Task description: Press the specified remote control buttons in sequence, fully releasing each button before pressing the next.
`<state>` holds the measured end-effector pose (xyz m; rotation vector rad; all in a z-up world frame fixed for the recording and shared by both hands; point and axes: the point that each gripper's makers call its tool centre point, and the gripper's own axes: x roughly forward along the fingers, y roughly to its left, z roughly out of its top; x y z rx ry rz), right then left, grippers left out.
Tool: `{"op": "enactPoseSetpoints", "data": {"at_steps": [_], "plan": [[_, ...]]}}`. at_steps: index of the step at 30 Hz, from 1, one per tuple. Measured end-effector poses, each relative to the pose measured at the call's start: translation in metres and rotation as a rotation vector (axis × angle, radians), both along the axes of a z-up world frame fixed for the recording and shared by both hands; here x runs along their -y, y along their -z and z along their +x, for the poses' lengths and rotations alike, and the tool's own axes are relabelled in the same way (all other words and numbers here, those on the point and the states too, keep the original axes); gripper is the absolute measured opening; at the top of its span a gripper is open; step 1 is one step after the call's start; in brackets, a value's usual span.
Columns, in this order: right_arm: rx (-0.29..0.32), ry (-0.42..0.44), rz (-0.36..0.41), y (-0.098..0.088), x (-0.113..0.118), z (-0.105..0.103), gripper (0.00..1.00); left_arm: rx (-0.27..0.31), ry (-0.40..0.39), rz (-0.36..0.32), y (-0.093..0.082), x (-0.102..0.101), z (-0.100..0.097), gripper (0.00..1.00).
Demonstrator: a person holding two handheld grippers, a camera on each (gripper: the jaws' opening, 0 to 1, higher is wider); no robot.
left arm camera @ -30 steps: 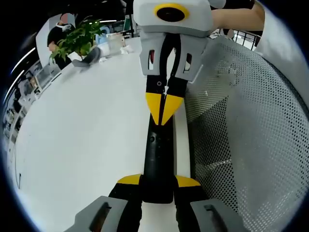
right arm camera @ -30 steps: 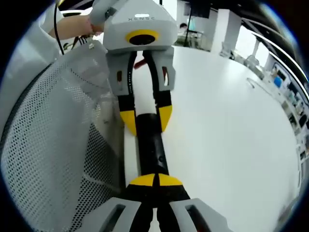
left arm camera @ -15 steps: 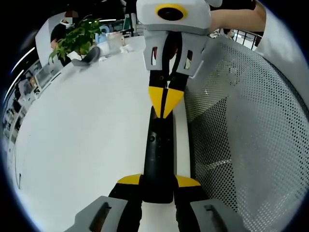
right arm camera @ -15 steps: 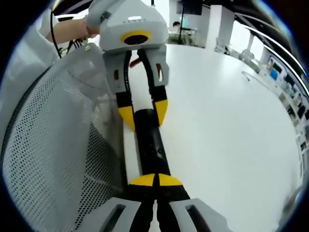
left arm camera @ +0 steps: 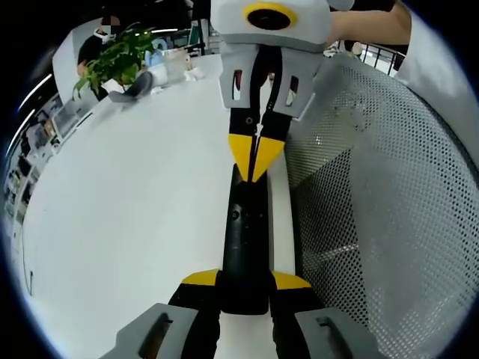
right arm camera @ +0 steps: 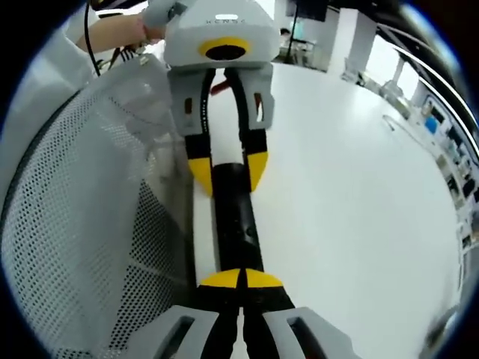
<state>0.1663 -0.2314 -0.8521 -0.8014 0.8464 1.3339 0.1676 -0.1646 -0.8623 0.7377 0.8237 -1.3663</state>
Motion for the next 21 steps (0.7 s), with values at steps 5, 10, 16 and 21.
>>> {"op": "enactPoseSetpoints", "data": {"at_steps": [5,10,16,21], "plan": [[0.0,-0.007,-0.025,0.0003,-0.0006,0.0005,0.0,-0.003,0.002,-0.005,-0.0001,0.0001,0.0001,0.24],[0.005,-0.024,-0.05,0.0008,-0.0004,0.0007,0.0,-0.012,0.015,0.001,-0.0001,0.0003,0.0001,0.24],[0.054,-0.114,-0.093,0.0018,-0.0001,-0.0002,0.0,-0.017,0.02,0.005,0.0,0.0004,-0.0003,0.24],[0.048,-0.115,-0.101,0.0022,-0.0002,0.0,0.0,-0.018,0.017,0.003,0.0002,0.0002,-0.0006,0.24]]}}
